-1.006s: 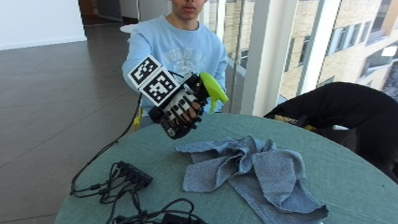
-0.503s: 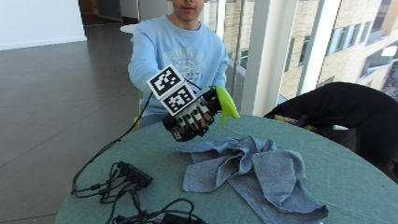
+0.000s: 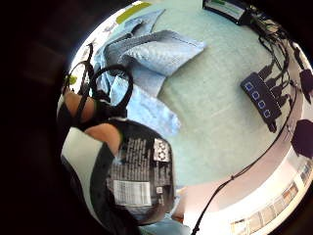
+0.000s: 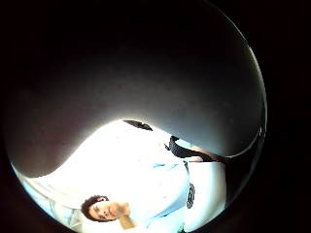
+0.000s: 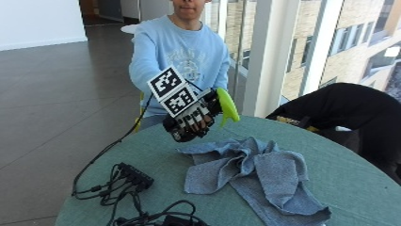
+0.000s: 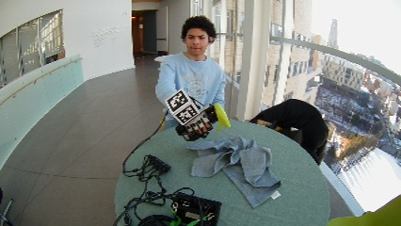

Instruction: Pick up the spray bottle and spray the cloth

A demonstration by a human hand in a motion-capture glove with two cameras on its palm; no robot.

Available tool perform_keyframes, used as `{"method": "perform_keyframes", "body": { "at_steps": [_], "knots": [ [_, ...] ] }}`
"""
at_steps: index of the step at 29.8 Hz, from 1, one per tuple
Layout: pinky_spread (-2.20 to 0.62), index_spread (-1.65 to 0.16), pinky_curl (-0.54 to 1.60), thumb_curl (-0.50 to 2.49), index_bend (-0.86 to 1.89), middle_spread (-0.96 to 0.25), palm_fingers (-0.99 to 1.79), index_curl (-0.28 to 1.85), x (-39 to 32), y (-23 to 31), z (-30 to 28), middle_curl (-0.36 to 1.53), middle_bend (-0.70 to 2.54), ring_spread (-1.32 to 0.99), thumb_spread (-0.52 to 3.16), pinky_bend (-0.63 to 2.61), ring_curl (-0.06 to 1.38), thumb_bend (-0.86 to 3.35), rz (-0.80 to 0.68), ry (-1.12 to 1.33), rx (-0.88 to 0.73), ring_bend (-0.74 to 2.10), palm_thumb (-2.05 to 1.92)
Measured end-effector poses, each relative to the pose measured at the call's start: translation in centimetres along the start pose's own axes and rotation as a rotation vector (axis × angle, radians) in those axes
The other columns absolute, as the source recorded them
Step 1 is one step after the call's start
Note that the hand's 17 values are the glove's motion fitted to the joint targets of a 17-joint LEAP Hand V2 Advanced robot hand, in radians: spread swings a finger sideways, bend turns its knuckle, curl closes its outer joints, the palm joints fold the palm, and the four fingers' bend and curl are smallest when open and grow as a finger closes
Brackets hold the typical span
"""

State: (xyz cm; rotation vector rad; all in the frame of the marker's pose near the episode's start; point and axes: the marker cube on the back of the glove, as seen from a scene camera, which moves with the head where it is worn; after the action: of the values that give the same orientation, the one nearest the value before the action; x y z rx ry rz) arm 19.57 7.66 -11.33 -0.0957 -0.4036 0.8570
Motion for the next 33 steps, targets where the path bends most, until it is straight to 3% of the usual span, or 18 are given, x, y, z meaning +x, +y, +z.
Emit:
{"method": "perform_keyframes", "body": {
  "at_steps": [33],
  "knots": [
    [0.1,-0.21,0.37,0.59,0.16,-0.11,1.19,0.44,-0.37,-0.02,0.31,0.47,0.35,-0.08,0.83,0.25,0.39,-0.03,-0.004,0.015,-0.013,0.45,0.89]
  ]
}}
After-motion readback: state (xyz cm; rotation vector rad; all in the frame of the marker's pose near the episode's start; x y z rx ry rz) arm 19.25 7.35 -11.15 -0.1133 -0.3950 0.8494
